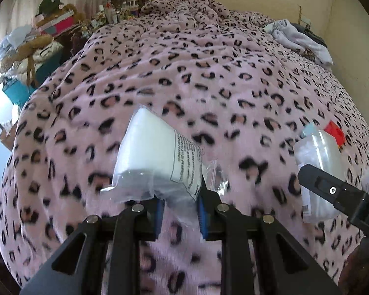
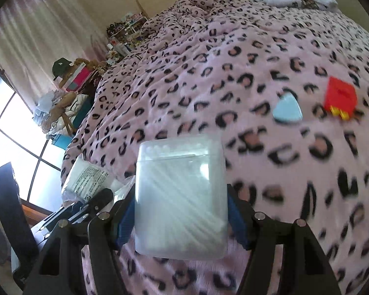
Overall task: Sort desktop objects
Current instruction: 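Lift the white packet and clear box off the bed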
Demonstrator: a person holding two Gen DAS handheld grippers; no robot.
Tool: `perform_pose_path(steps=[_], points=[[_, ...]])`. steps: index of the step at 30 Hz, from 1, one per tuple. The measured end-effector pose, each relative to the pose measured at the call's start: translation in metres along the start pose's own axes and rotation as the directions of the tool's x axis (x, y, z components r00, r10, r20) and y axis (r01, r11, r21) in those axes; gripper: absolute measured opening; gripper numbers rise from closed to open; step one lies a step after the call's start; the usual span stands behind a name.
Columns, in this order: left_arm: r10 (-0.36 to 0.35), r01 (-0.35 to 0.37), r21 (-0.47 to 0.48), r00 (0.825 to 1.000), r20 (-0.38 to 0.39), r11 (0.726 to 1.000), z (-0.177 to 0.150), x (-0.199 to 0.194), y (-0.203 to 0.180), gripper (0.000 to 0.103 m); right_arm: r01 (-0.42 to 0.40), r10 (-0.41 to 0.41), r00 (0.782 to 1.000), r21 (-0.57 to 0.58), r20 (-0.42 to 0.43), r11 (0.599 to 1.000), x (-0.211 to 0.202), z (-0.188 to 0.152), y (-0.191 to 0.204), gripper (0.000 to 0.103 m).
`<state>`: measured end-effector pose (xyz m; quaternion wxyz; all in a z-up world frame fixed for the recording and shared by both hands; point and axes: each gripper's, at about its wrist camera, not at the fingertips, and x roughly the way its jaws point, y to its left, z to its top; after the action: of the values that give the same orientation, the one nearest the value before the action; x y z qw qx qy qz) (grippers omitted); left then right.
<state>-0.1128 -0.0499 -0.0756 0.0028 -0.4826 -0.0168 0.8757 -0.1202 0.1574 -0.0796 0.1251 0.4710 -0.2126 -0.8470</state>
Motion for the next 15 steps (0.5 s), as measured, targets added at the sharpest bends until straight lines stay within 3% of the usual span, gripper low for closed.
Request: perform_pose_path(steps=[7,15], points=[[-0.019,0.019,0.018,0.999,-0.032,1.000,-0.032,-0.027,-0.015,0.023,0.018,-0.016,0.999,0.061,-0.031,0.998,-0.024,-0.041,-0.018,0.067],[-0.074,0.075,0.090,0.997,-0.019,0.993,-0.043,-0.061,-0.067,0.023,0.063,-0.063,0.998,0.101,0.003,0.993,-0.076,-0.066,-0.047,0.067]])
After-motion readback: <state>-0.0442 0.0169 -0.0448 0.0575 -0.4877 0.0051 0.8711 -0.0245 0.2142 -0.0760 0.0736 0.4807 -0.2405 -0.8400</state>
